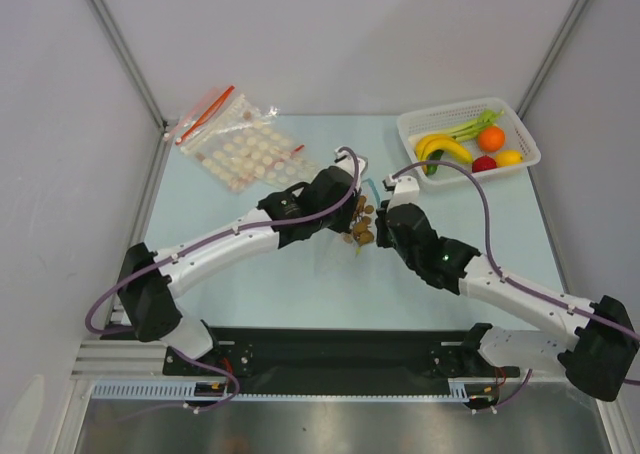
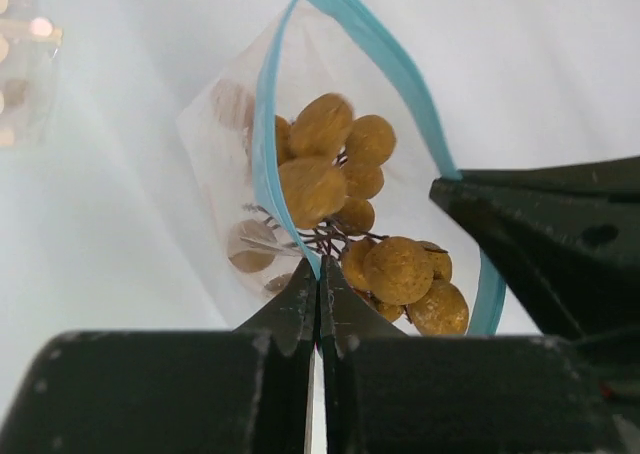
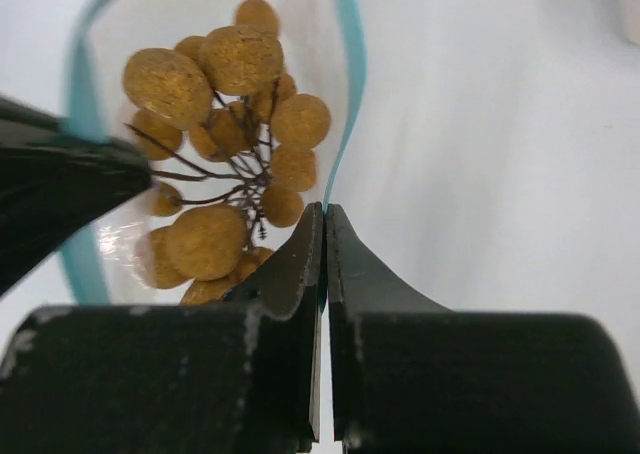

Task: Place the food in the zip-top bag and seal the zipper
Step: Adjust the zipper on the food storage bag.

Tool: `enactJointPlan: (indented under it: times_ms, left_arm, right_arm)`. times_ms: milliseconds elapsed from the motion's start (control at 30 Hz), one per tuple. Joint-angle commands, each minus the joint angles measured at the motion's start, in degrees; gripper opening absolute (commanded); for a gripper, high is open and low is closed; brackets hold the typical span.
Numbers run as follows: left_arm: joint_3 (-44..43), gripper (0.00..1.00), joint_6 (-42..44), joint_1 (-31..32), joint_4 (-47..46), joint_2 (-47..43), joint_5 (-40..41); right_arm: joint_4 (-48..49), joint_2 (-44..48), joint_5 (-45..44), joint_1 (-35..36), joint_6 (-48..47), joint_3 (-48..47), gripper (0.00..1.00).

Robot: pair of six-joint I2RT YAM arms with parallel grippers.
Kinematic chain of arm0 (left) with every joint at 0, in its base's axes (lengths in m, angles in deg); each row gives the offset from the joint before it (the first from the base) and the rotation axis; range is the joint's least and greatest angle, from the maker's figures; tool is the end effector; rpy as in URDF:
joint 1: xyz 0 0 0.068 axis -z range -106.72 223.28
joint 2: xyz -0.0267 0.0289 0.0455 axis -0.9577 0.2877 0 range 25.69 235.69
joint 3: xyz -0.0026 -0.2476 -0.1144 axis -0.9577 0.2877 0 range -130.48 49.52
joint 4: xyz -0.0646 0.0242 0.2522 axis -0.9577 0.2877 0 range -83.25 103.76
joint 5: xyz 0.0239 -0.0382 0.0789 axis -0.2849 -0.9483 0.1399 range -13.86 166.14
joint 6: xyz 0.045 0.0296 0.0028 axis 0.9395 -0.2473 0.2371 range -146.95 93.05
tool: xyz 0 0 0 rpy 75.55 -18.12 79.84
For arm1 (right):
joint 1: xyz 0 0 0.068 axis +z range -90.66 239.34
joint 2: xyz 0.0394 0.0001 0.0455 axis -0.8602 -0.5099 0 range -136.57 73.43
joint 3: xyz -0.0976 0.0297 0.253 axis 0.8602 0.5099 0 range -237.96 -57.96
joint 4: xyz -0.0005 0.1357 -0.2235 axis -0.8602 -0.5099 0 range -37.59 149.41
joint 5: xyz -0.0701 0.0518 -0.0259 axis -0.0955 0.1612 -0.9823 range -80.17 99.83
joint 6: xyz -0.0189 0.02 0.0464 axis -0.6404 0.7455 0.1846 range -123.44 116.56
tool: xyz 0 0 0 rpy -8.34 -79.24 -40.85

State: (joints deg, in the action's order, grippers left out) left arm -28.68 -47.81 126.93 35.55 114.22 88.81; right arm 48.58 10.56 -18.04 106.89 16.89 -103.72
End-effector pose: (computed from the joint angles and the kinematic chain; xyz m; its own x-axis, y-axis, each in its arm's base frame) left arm 0.2134 -0.2767 0.3238 -0.5935 0.2204 -0.7741 0.5069 0.8494 -0.1469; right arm 0.1774 0.1693 0.2842 -0.4264 -0.0109 -0.9045 -0.2403 0.9654 0.1016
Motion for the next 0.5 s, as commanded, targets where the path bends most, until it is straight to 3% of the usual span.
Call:
enactJointPlan:
  times_ms: [0,267,467]
  left_arm:
    - [-2.1,0.02,2.9,1.5,3.9,-0.4,4.7]
    - [2.5,0.05,2.8,1.4,6.1,-7.3,14.6]
    - [9.3,0.0,2.3,1.5,-4.3,-12.9,8.5]
  right_arm:
    - [6.3,0.1,0.1,3.1,-1.4,-0.5,0.0]
    - [0.2,2.8,-10.1,-1.0,2.5,-0.1,0.0]
    - [10.0,3.2,-0.3,2.0,-0.5,3.6,0.0]
